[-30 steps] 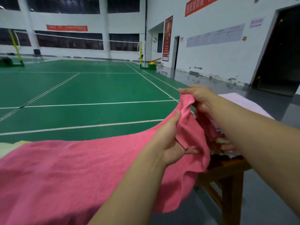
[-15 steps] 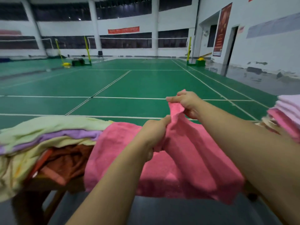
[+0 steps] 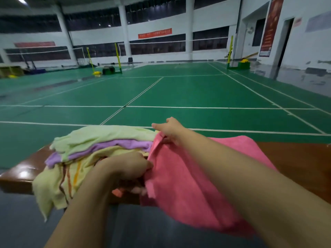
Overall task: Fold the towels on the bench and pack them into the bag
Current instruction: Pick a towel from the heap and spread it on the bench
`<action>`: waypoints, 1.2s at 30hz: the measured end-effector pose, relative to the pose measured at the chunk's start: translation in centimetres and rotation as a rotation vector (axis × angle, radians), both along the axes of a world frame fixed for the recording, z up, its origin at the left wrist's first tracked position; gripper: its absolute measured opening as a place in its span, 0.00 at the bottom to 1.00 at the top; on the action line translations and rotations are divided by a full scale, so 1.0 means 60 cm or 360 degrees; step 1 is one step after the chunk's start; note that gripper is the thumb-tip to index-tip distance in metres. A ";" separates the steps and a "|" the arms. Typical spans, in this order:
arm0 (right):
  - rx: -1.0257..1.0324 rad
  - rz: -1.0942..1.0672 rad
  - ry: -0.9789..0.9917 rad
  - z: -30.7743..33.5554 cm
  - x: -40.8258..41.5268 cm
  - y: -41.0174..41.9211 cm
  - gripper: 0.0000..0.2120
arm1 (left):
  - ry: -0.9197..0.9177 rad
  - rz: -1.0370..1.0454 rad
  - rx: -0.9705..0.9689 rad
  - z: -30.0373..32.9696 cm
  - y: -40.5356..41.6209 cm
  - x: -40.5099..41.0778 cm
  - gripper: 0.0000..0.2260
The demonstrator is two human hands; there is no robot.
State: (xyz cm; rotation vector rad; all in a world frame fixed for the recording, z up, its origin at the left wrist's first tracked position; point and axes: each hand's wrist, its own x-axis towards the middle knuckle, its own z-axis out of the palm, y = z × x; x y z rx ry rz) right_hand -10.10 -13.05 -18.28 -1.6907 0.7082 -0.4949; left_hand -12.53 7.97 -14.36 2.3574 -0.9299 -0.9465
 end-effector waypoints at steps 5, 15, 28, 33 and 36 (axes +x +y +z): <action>0.0112 -0.0180 -0.0146 0.016 0.016 -0.007 0.44 | 0.0280 0.0046 0.0150 -0.012 0.002 0.020 0.20; 0.0209 -0.0001 -0.0547 0.045 -0.049 -0.023 0.24 | -0.0848 0.0369 -0.0183 -0.020 -0.013 0.050 0.15; -0.0954 -0.0662 0.0980 -0.064 -0.384 -0.143 0.21 | -0.0948 0.0567 -0.0430 -0.082 -0.104 0.013 0.22; -0.0936 -0.0509 0.1469 -0.017 -0.444 -0.142 0.17 | -0.0719 0.0588 -0.0497 -0.072 -0.101 0.023 0.20; -0.0885 -0.0516 0.1648 -0.008 -0.471 -0.138 0.23 | -0.0572 0.0679 -0.0527 -0.071 -0.100 0.025 0.28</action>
